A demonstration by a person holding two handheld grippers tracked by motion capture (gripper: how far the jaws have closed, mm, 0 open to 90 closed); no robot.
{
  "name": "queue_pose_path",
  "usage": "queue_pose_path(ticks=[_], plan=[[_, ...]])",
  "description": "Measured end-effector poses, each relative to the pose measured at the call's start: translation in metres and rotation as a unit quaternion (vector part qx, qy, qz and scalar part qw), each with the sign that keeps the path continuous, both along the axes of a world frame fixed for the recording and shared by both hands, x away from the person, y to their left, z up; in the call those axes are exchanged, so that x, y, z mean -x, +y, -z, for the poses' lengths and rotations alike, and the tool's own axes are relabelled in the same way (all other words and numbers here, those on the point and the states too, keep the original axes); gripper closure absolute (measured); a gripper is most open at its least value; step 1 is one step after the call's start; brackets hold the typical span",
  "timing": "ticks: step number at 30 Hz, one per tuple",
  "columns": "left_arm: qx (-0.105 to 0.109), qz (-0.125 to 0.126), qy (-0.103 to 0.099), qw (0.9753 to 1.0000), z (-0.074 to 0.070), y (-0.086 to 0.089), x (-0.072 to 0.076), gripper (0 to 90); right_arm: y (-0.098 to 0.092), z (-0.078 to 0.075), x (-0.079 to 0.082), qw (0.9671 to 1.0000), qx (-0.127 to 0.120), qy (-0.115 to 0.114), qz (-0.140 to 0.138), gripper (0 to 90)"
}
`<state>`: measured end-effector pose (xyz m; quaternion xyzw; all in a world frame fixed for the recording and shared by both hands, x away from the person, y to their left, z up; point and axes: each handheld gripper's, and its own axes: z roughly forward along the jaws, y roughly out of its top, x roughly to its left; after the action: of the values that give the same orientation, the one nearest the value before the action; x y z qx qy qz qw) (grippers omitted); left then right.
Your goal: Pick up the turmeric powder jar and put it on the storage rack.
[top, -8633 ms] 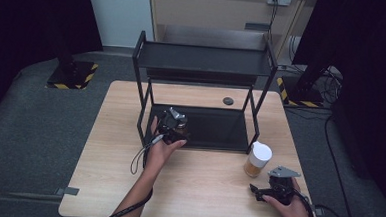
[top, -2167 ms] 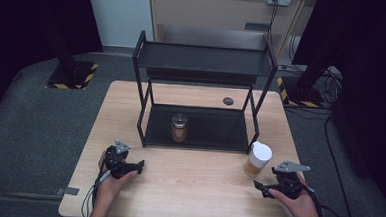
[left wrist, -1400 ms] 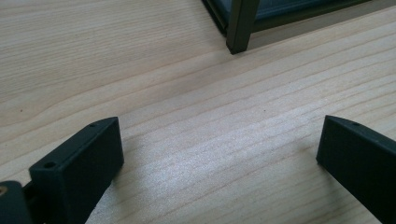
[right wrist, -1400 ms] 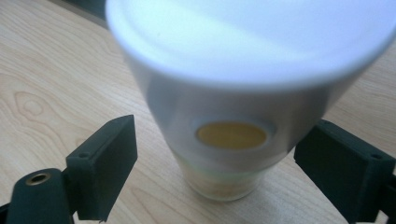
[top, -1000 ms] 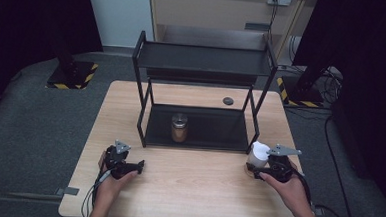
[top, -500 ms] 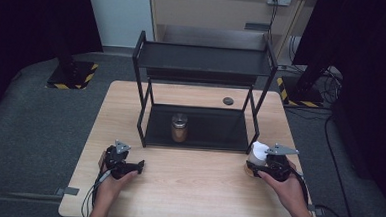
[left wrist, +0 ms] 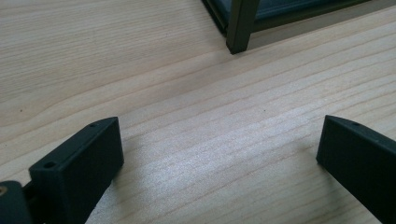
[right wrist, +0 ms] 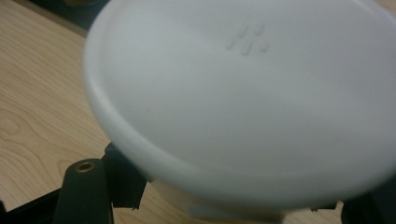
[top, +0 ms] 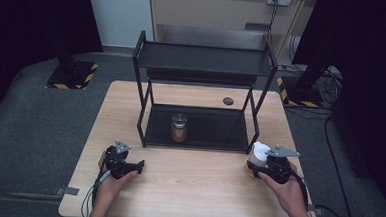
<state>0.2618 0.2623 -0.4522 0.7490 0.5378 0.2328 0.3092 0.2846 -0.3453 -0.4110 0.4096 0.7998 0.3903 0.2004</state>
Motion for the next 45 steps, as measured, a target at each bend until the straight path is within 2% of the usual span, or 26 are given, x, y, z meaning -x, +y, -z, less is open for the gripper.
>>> queue_pose_path(ticks=[8, 21, 28, 45], plan=[[0.000, 0.000, 0.000, 1.0000, 0.000, 0.000, 0.000, 0.0, 0.006, -0.012, 0.003, 0.9999, 0.002, 0.005, -0.011, 31.8], [0.000, 0.000, 0.000, 1.0000, 0.000, 0.000, 0.000, 0.0, 0.034, -0.023, 0.003, 0.9993, 0.007, 0.020, -0.030, 31.8], [0.000, 0.000, 0.000, 1.0000, 0.000, 0.000, 0.000, 0.0, 0.048, -0.022, 0.002, 0.9994, 0.009, 0.029, -0.019, 31.8], [0.000, 0.000, 0.000, 1.0000, 0.000, 0.000, 0.000, 0.0, 0.087, -0.027, 0.002, 0.9993, 0.007, 0.034, 0.014, 31.8]])
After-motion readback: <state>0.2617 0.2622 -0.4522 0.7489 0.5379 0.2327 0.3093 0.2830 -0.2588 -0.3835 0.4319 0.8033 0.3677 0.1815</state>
